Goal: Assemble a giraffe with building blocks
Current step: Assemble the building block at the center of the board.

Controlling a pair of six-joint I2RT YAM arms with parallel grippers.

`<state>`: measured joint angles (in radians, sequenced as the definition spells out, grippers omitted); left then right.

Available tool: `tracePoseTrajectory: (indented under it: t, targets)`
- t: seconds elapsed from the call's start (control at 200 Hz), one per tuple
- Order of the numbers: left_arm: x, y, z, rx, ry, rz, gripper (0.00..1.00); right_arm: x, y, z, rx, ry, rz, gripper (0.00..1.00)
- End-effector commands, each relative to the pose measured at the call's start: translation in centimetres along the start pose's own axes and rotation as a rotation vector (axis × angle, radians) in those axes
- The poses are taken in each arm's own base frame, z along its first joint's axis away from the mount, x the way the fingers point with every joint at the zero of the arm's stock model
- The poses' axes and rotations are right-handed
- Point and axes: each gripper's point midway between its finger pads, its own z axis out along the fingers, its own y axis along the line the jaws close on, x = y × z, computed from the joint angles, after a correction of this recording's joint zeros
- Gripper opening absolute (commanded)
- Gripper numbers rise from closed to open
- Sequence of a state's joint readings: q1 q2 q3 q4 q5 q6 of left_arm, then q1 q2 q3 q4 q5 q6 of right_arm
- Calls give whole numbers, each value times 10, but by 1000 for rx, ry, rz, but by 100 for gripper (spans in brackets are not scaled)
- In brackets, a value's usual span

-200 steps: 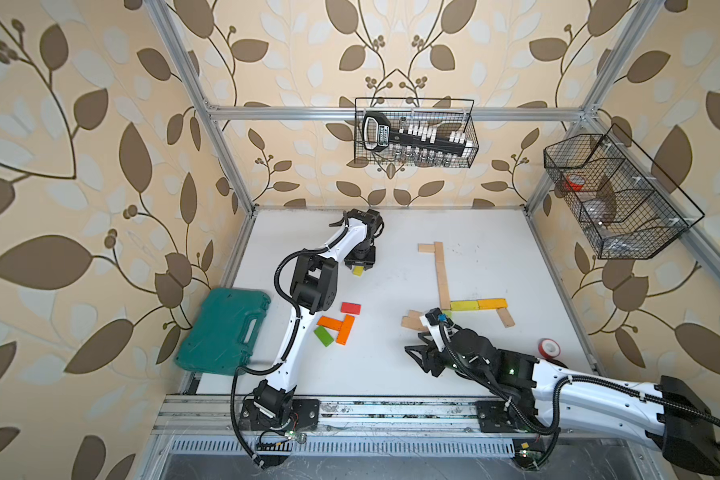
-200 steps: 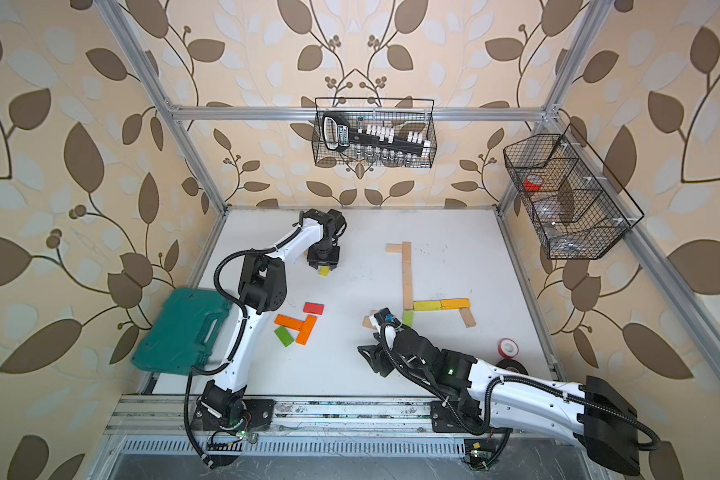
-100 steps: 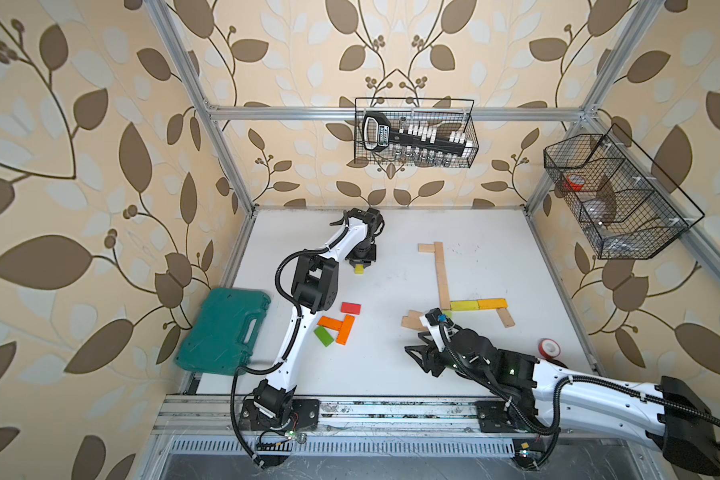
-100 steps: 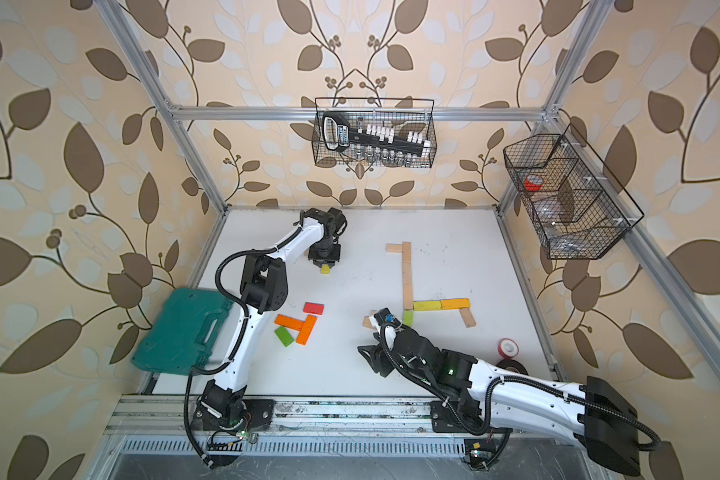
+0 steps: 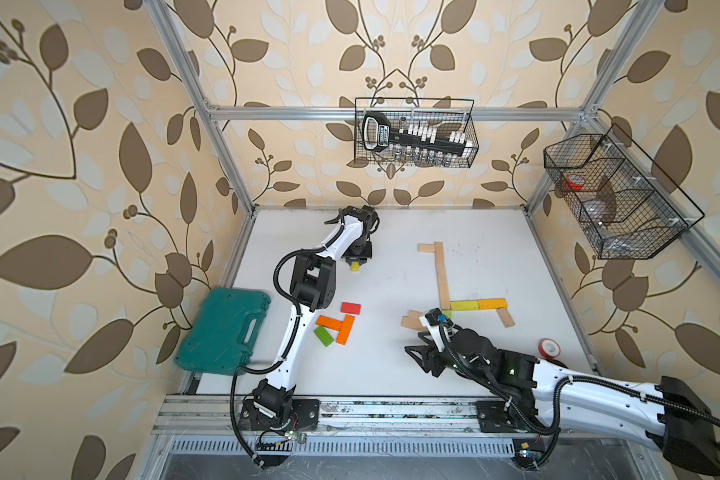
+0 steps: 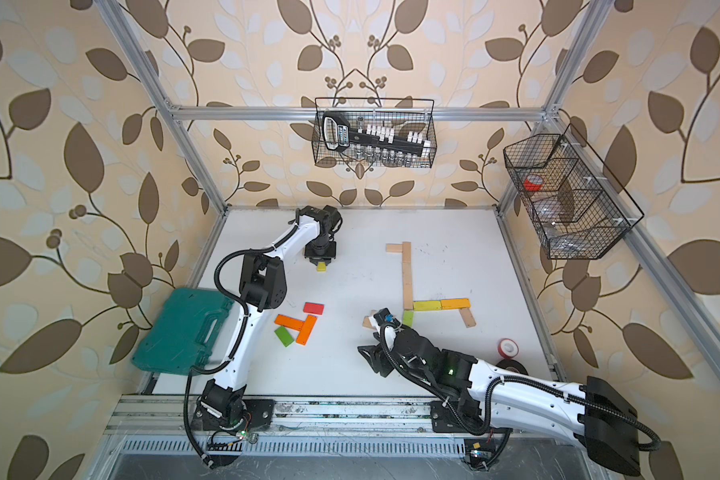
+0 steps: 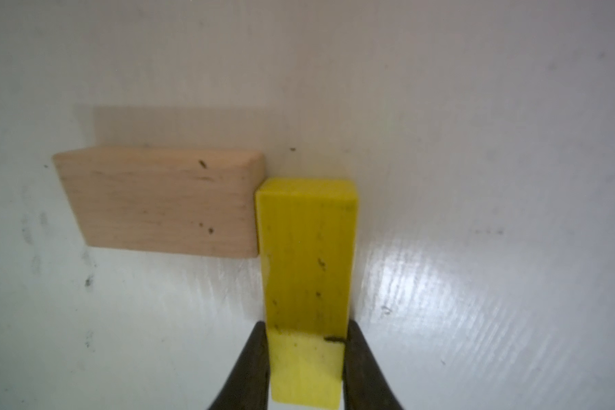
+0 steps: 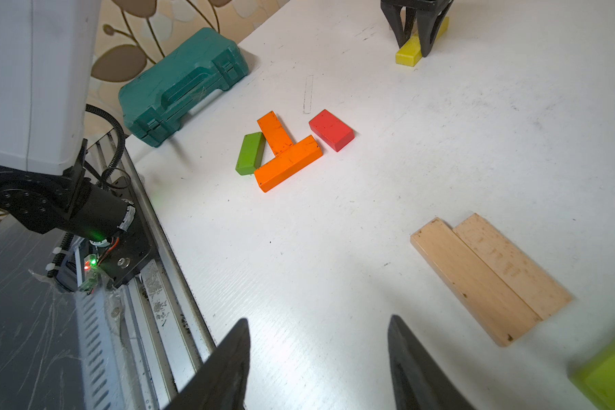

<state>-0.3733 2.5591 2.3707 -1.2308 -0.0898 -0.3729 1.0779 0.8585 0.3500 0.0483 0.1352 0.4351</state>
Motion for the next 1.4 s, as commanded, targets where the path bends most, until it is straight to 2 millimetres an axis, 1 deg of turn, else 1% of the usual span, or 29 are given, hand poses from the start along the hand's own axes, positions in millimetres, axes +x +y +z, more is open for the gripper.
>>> tracePoseTrajectory:
  t: [0.0,0.125,0.23,0.315,0.505,0.655,0.695,0.795,0.865,0.955,1.01,1.09,1.16,1.22,1.275,1.34,1.395]
  targets:
    - [5,11,-2,-43,18,-24,33,-10,4,-1,-5,-30,-12,59]
    - [5,9,-3,-31,21,-27,47,-9,4,-1,-6,-28,-13,59]
    - [5,10,-5,-33,16,-30,52,-9,3,-2,-5,-30,-11,58]
    - [5,10,-7,-31,11,-32,52,-8,3,-1,-4,-30,-11,58]
    - [3,7,-9,-13,7,-35,43,-8,3,-1,-5,-28,-11,59]
    - [2,6,-9,-10,2,-35,43,-7,3,0,-6,-24,-12,58]
    - [2,6,-9,-11,2,-35,43,-7,3,0,-6,-23,-14,58]
    - [1,6,-11,-10,-2,-36,49,-7,3,0,-2,-24,-14,58]
    - [-1,6,-19,0,-14,-40,54,-8,3,0,-2,-27,-15,59]
    - [-3,6,-39,16,-45,-47,62,-8,3,0,-1,-28,-15,58]
    - [-5,7,-56,26,-78,-49,66,-9,2,0,5,-28,-15,59]
    - [-5,8,-91,50,-140,-55,69,-10,1,-1,14,-29,-20,59]
    - [-2,8,-128,82,-208,-57,72,-14,1,-3,21,-40,-25,59]
    - [4,9,-160,102,-264,-56,73,-17,-1,-4,32,-47,-30,59]
    - [15,12,-187,123,-305,-56,73,-19,-2,-4,42,-47,-38,58]
    - [30,17,-213,140,-348,-57,73,-22,-3,-5,55,-46,-50,59]
    - [45,22,-229,149,-373,-56,73,-25,-3,-6,62,-50,-57,59]
